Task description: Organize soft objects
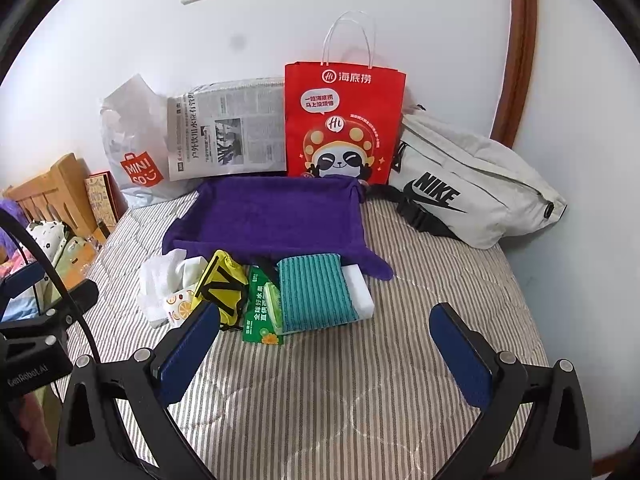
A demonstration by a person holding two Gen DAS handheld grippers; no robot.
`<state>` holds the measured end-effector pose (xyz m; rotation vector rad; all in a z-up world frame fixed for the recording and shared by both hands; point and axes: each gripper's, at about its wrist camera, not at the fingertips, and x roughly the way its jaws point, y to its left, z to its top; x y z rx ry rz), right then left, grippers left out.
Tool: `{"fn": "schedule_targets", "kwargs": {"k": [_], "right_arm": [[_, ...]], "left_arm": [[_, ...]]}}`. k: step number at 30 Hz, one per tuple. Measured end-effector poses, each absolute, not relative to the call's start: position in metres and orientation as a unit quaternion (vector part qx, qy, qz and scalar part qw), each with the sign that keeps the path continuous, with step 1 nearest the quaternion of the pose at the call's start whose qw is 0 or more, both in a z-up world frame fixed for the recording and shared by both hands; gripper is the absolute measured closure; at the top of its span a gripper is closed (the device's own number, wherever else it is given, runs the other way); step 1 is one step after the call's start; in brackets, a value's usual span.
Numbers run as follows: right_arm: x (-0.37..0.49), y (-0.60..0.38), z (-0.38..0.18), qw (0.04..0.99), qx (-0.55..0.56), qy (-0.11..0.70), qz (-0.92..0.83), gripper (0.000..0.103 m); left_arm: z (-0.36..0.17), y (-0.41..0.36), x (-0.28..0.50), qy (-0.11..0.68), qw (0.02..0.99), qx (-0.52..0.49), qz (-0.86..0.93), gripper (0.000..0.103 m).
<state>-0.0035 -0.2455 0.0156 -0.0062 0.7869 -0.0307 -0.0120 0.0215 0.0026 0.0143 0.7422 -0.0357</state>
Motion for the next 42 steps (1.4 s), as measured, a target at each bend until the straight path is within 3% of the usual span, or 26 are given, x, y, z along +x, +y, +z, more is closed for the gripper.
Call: {"fn": "schedule_targets", "kwargs": {"k": [8,25,31,34,36,39,42], "right_arm": [[0.018,-0.254,-0.009,0.912,0.006,0.411,-0.015,0.0],[0.063,-0.272,-0.075,0.88,0.007,0.474,-0.038,0.0],[0.076,-0.27,-0.096,0.866,-0.002,0.499,-0.032,0.0],[0.082,-0.271,-0.105,0.862,-0.002,0.506,-0.035,0.0],[0.085,-0.273,-0.11,0.859,-0.003,0.511,-0.037,0.0],[0.09,-0.276,-0.116,0.855,-0.002,0.517,-0.045,0.0],[0.092,-0.278,-0.119,0.854,0.003,0.518,-0.049,0.0]], "left_arm": [[-0.019,0.038,0.015,0.382,0.924,0.02,-0.008,0.0],[-0.138,0.076,0.104,0.47,0.881,-0.044,-0.005,0.0],[-0.172,0.066,0.13,0.495,0.869,-0.007,0.021,0.003],[-0.174,0.07,0.128,0.484,0.875,-0.013,0.01,0.017],[-0.172,0.074,0.124,0.481,0.876,-0.022,-0.006,0.044],[-0.17,0.084,0.116,0.487,0.873,-0.03,-0.02,0.065],[-0.169,0.094,0.108,0.485,0.873,-0.037,-0.025,0.078]]}}
